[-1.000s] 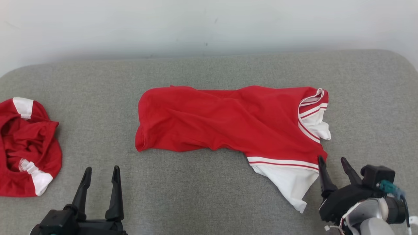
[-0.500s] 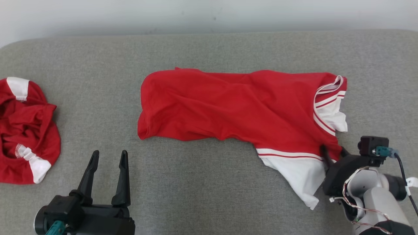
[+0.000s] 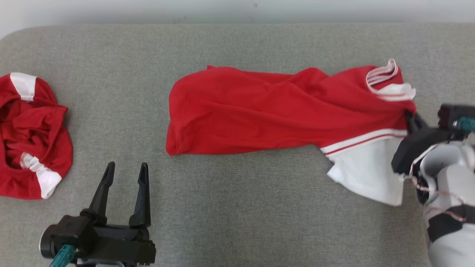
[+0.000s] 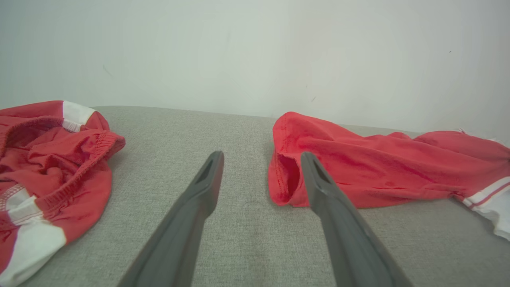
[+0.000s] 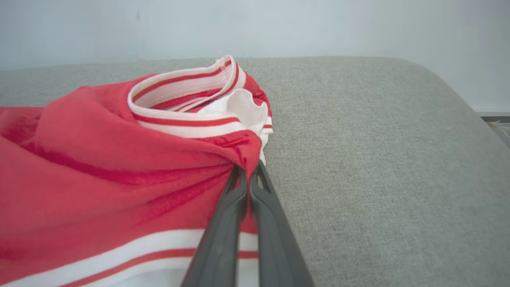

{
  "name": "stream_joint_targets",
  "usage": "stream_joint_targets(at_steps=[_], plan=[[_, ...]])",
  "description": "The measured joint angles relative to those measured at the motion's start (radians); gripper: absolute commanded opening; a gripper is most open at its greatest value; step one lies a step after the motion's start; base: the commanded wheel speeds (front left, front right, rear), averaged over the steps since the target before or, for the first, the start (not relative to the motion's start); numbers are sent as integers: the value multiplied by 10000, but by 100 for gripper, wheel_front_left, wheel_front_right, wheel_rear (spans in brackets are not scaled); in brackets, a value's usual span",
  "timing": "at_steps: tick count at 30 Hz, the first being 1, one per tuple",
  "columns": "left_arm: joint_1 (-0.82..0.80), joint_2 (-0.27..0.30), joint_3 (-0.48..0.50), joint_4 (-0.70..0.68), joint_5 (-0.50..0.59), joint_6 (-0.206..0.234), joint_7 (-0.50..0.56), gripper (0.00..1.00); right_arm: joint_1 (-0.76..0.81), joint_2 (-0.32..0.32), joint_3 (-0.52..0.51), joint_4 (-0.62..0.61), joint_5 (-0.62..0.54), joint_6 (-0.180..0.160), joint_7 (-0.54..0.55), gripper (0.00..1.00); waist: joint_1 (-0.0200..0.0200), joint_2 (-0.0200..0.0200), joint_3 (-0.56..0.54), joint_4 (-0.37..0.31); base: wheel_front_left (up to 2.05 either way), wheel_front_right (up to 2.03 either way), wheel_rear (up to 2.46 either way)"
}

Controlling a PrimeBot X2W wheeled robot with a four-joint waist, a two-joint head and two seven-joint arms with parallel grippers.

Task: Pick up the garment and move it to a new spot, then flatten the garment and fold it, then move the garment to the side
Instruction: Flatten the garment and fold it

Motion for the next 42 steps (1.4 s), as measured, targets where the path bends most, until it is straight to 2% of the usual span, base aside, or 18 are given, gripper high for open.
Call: stream_joint_targets(at_steps=[6, 13, 14, 15, 19, 22, 27, 34, 42], plan=[[-216, -2, -58, -96, 8, -50, -2, 100, -926, -332, 165, 596, -284, 0, -447, 0, 0, 0, 237, 161, 0, 0, 0], [-375, -4, -155, -96, 12, -65, -2, 100, -1703, -435, 222, 1638, -476, 0, -1593, 0, 0, 0, 445, 372, 0, 0, 0], [-376, -4, -182, -84, 15, -65, -2, 100, -1720, -439, 153, 1850, -520, 0, -1605, 45, 1, 0, 447, 405, 0, 0, 0], [-377, -4, -196, -81, 27, -65, -2, 100, -1713, -422, 125, 2050, -552, 0, -1659, 100, 1, 0, 438, 427, 0, 0, 0], [-384, -4, -184, -36, 25, -61, 0, 100, -1653, -441, -105, 2445, -617, 0, -2290, 100, 0, 0, 313, 470, 0, 0, 0], [-337, -12, -77, 79, -23, 27, 0, 100, -1268, -460, -771, 2410, -428, -2, -3160, 100, 0, 0, 103, 487, 0, 0, 0], [23, -10, 173, 169, -40, 105, -2, 100, -314, 4, -782, 1824, -240, 0, -3733, 100, 0, -1, -268, 429, 0, 0, 0], [578, -6, 732, 245, -71, 192, 0, 100, 1696, 646, 508, -288, 205, 0, -3898, 100, -1, -1, -894, 13, 0, 0, 0], [947, -10, 928, 322, -94, 188, -2, 100, 3728, 698, 2355, -2840, 1206, 0, -3923, 100, -2, -1, -1706, -447, 0, 0, 0]])
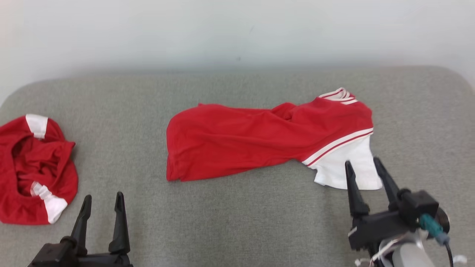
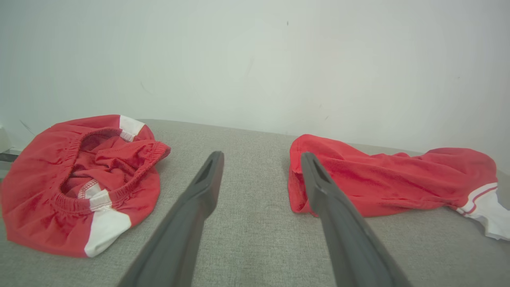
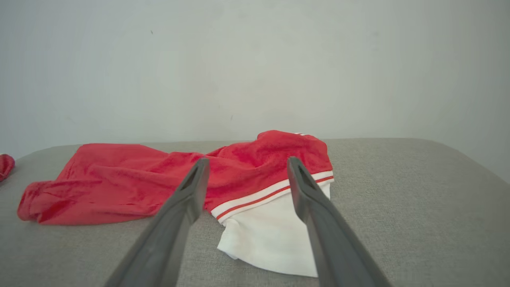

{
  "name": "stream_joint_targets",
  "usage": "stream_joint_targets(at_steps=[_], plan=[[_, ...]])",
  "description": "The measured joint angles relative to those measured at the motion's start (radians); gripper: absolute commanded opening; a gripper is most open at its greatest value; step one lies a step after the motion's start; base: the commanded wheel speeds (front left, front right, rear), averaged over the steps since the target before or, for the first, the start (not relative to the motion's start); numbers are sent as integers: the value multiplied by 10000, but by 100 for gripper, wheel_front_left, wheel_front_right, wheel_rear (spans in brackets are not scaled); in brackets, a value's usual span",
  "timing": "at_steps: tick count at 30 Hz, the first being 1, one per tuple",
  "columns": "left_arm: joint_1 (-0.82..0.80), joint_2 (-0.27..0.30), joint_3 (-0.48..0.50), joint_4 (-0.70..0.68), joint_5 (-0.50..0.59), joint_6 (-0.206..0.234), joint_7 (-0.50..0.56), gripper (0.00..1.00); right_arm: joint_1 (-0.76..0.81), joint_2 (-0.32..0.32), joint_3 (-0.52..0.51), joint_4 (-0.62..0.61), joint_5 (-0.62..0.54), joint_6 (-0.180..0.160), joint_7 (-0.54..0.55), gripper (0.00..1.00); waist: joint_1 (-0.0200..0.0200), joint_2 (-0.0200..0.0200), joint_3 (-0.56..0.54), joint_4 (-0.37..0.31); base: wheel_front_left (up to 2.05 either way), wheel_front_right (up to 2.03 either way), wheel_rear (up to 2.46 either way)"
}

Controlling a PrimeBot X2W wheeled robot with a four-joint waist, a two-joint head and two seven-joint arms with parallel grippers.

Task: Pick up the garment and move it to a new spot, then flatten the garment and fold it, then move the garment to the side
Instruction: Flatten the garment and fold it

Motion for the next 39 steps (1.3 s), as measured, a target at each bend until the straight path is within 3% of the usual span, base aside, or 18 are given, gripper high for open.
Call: stream_joint_targets(at_steps=[7, 16, 39], plan=[[146, 2, 134, 142, 0, 50, 0, 100, 1074, 44, 468, -604, 412, 0, 2, 100, 0, 0, -614, -220, 0, 0, 0], [308, 0, 4, 466, 119, 4, 2, 100, 1850, 293, 284, -744, 470, 0, 127, 100, 0, 0, -951, -365, 0, 0, 0], [447, 0, -209, 562, 65, 194, 0, 100, 1989, 487, 75, -1106, 403, 0, 353, 100, 2, 0, -965, -358, 0, 0, 0]])
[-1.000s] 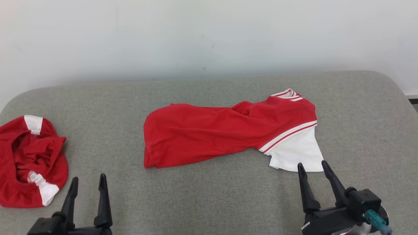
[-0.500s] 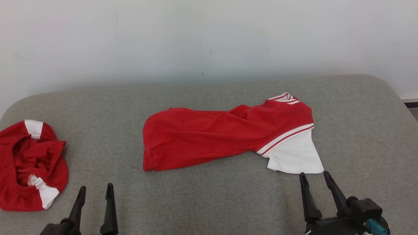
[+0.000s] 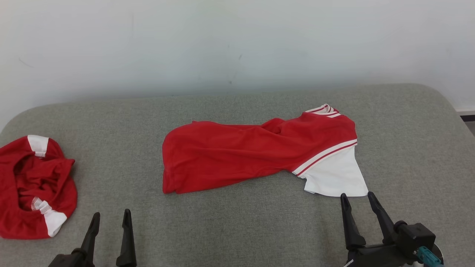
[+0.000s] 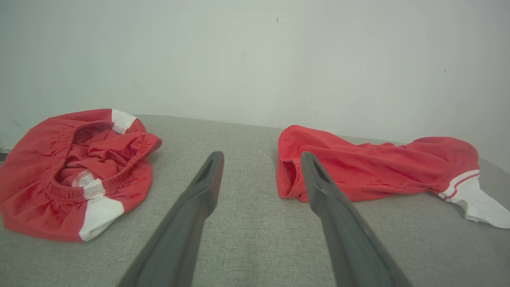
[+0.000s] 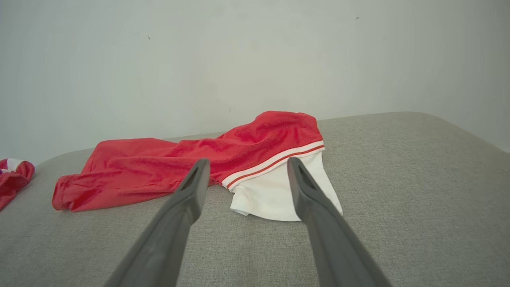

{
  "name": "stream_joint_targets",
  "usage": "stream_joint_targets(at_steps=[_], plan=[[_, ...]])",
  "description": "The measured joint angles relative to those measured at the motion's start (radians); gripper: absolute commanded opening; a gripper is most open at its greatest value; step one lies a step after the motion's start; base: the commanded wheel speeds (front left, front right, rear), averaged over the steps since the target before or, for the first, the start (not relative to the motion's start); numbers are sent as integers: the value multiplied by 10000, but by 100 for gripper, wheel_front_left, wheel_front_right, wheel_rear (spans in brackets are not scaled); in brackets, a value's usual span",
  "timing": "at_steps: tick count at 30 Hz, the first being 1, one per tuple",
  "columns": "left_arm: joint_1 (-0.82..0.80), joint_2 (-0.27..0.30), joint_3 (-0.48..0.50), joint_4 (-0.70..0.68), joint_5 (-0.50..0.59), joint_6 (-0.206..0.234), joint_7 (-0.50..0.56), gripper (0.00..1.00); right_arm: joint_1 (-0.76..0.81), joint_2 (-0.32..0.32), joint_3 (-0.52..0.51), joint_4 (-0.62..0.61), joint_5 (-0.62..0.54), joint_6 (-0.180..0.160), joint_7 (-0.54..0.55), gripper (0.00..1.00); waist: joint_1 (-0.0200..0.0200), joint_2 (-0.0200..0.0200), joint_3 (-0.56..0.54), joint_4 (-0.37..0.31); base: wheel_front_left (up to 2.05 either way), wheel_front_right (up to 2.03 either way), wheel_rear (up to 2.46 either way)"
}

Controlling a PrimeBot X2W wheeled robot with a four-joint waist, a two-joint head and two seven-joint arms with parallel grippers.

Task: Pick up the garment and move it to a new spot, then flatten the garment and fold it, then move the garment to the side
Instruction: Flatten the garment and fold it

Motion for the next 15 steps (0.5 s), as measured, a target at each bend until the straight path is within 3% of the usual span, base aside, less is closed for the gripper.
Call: stream_joint_targets(at_steps=[11, 15], plan=[[-940, 0, -318, 688, 23, -23, 40, 100, -908, -128, -146, 107, -52, 0, 1496, 100, 0, 0, 557, -76, 0, 0, 0], [-2146, 4, -550, 1323, -65, -35, 836, 100, -1560, -320, -639, 454, -13, 0, 2610, 100, 1, 1, 949, -80, 0, 0, 0]])
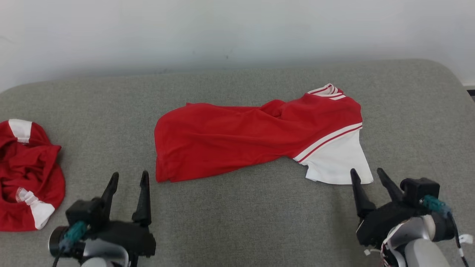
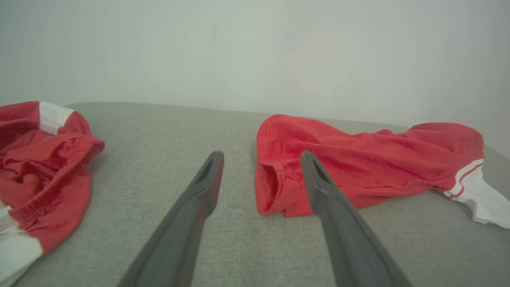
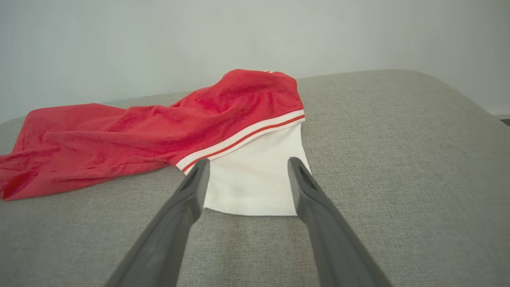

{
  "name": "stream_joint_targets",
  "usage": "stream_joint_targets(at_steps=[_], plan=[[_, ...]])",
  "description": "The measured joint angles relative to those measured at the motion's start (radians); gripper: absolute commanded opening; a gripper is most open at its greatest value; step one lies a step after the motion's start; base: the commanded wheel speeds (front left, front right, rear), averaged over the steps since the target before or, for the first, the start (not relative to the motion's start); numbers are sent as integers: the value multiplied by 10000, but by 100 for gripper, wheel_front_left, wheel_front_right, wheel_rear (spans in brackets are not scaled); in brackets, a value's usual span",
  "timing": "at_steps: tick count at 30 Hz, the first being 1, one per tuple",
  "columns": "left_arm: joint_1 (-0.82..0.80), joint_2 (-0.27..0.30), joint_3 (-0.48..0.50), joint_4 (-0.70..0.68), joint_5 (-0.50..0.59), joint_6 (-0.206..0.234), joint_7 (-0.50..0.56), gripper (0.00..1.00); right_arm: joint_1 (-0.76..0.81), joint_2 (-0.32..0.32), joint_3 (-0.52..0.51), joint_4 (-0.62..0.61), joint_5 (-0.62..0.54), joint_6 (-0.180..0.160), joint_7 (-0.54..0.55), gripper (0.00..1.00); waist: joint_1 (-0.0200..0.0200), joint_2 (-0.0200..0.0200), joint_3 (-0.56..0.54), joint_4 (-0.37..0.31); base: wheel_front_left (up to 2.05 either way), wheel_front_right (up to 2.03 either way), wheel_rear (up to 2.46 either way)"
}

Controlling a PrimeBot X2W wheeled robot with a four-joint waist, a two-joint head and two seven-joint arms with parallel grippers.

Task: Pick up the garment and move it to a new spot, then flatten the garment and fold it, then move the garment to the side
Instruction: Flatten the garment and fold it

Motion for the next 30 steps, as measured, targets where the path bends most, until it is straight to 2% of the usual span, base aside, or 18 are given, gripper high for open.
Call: stream_joint_targets(at_steps=[4, 6, 10, 18, 30], plan=[[-1158, 23, -209, 826, -42, -54, 1064, 100, -662, -128, -472, 525, -188, 0, 1018, 100, 0, 0, 444, 12, 0, 0, 0], [-1655, 25, -230, 1218, -44, 127, 1578, 100, -1095, -138, -629, 731, -274, 0, 1312, 100, 0, 0, 686, 14, 0, 0, 0], [-2336, 13, -500, 1716, -88, 213, 1992, 100, -1615, -77, -945, 1315, -351, 0, 1810, 100, 1, 1, 1173, -7, 0, 0, 0], [-2887, 2, -989, 2196, -182, 502, 2010, 100, -2437, 36, -1198, 2332, -800, 0, 2079, 100, 1, 1, 1890, -97, 0, 0, 0], [-3044, 0, -1423, 2157, -142, 803, 1791, 100, -2802, 84, -1306, 2970, -880, -2, 1858, 100, -2, -1, 2101, 82, 0, 0, 0]])
